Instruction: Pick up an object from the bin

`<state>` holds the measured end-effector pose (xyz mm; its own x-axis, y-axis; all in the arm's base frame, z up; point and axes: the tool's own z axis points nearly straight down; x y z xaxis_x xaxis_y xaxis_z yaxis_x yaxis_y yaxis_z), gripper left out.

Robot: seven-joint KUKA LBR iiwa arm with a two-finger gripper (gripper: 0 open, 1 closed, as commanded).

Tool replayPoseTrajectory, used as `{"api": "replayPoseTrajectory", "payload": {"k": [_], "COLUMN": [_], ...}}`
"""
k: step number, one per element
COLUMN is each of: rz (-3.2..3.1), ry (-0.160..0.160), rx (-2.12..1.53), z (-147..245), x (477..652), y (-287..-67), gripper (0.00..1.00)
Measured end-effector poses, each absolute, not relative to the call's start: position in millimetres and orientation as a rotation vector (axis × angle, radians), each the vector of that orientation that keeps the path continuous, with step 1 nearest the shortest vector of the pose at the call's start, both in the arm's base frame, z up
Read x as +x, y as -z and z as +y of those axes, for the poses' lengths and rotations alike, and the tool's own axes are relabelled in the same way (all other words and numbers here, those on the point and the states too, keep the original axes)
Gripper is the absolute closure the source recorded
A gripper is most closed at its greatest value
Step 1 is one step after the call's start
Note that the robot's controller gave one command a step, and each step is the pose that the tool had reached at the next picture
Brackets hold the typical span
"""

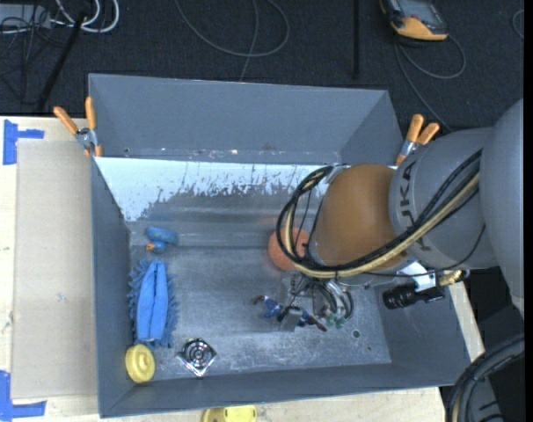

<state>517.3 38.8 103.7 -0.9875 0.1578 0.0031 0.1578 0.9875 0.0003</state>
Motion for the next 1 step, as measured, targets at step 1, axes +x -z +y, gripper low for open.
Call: {"api": "replayPoseTrajectory", "payload": {"k": [1], "rz": [-3.127], "ry": [0.000], "rx": [-0.248], "z": [38.6], "x": [516.7], "y": [-116.6], "gripper": [1.00]}}
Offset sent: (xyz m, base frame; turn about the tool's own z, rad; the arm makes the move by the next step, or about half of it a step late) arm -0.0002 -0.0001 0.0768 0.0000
